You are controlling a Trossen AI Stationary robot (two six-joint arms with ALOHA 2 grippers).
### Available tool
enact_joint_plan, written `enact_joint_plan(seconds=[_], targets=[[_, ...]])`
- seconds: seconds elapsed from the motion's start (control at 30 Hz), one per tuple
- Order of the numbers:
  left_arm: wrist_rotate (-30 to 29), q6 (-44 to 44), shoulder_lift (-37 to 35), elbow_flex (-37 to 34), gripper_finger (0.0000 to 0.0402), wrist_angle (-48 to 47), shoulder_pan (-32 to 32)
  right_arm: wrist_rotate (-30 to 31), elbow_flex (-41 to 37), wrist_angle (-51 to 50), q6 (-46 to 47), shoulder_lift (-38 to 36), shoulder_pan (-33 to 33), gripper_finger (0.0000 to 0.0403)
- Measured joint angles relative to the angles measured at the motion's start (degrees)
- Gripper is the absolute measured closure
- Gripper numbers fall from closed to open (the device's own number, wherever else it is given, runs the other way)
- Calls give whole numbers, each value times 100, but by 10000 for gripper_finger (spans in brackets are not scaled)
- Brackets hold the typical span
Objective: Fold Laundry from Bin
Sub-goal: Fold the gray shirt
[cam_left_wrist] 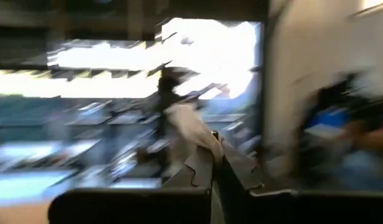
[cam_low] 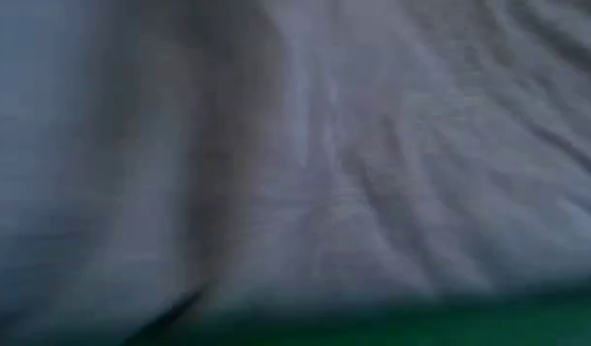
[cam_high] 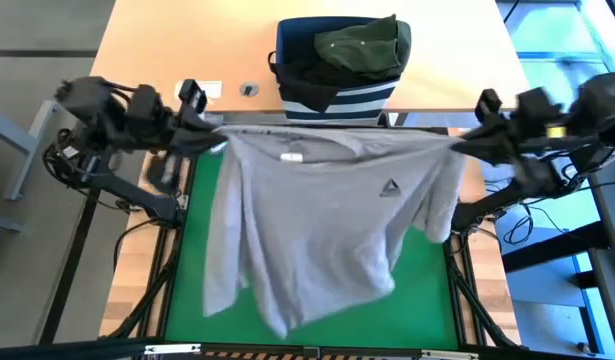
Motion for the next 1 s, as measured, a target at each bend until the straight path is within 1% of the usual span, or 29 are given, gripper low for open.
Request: enact_joint_plan(seconds=[0.07, 0.13, 0.2, 0.27, 0.3, 0.5, 0.63, 0.73, 0.83, 0.93, 1.0], targets=[[-919, 108, -10, 0, 397, -626, 52, 822, -71, -782, -6, 19, -2, 388], [-1562, 86, 19, -38, 397, -1339, 162, 1646, -387, -1552, 109, 50, -2, 388], [-1997, -7, 57, -262, 397, -1866, 325, 2365, -960, -2008, 262, 50, -10, 388], [-2184, -130, 64, -672, 397, -2230, 502, 2890, -1740, -1989, 319, 13, -115, 388], [-2204, -200, 64, -925, 397, -2315, 588, 3014, -2159, -1877, 322, -18, -200, 388], [-2220, -375, 55, -2652, 397, -2200, 1144, 3057, -4920, -461, 378, -280, -878, 388], [-2402, -361, 63, -3901, 397, -1597, 1446, 3038, -6533, 815, 335, -172, -1338, 388], [-2612, -358, 63, -4631, 397, -1027, 1683, 3055, -7426, 1882, 181, -130, -1744, 388], [-2730, -358, 64, -5197, 397, -382, 1951, 3046, -8120, 2791, -93, -24, -2193, 388], [-2813, -316, 62, -5601, 397, 301, 2207, 3054, -8481, 3564, -246, 12, -2672, 388], [-2816, -58, 62, -5815, 397, 776, 2399, 3057, -8623, 3961, -246, 80, -2986, 388]])
